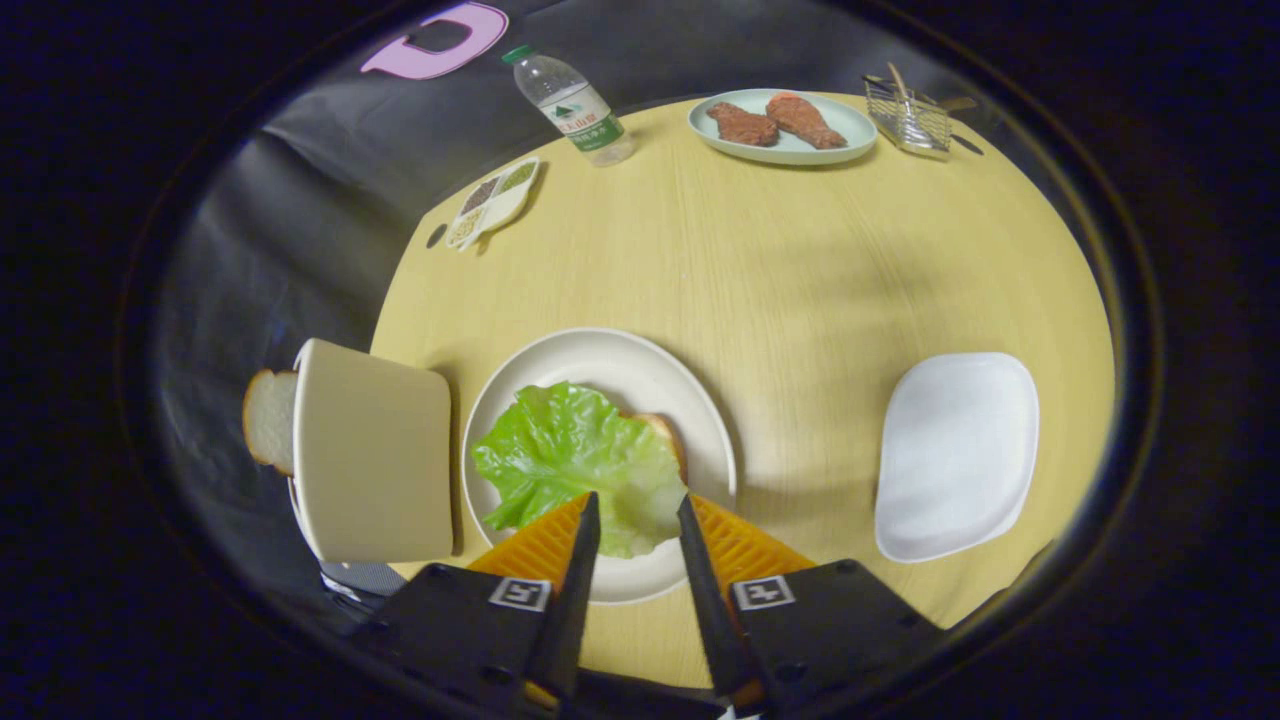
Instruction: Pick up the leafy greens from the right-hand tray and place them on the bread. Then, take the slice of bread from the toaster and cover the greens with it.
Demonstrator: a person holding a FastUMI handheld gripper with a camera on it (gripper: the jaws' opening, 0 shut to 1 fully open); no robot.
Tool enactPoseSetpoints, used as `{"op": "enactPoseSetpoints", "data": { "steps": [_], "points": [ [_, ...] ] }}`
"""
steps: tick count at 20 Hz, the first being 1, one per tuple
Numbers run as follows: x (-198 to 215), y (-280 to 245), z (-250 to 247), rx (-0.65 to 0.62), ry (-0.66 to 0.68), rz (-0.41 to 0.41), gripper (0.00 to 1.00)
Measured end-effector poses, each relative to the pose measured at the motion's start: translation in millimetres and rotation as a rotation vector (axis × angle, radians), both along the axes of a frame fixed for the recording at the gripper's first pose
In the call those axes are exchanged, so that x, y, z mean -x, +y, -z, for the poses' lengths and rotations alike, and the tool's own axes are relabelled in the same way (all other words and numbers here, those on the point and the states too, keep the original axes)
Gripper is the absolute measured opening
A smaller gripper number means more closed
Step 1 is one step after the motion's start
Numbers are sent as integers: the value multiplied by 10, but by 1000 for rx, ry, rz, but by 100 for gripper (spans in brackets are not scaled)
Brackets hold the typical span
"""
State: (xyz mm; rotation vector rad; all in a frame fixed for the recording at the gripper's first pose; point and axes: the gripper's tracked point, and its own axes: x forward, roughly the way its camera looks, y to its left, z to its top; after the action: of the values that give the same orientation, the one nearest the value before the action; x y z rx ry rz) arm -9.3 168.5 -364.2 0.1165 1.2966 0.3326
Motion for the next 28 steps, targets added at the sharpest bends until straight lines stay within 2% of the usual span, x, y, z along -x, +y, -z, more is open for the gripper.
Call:
{"op": "enactPoseSetpoints", "data": {
  "steps": [2,5,10,12,21,28],
  "points": [
    [-22,-106,-72,32,11,68,77],
    [6,-70,-289,-12,49,171,100],
    [266,212,-681,-90,191,240,100],
    [379,389,-854,-117,231,243,100],
    [592,1353,-1532,-197,322,177,100],
    [578,2394,-1702,-254,319,43,99]
  ]
}}
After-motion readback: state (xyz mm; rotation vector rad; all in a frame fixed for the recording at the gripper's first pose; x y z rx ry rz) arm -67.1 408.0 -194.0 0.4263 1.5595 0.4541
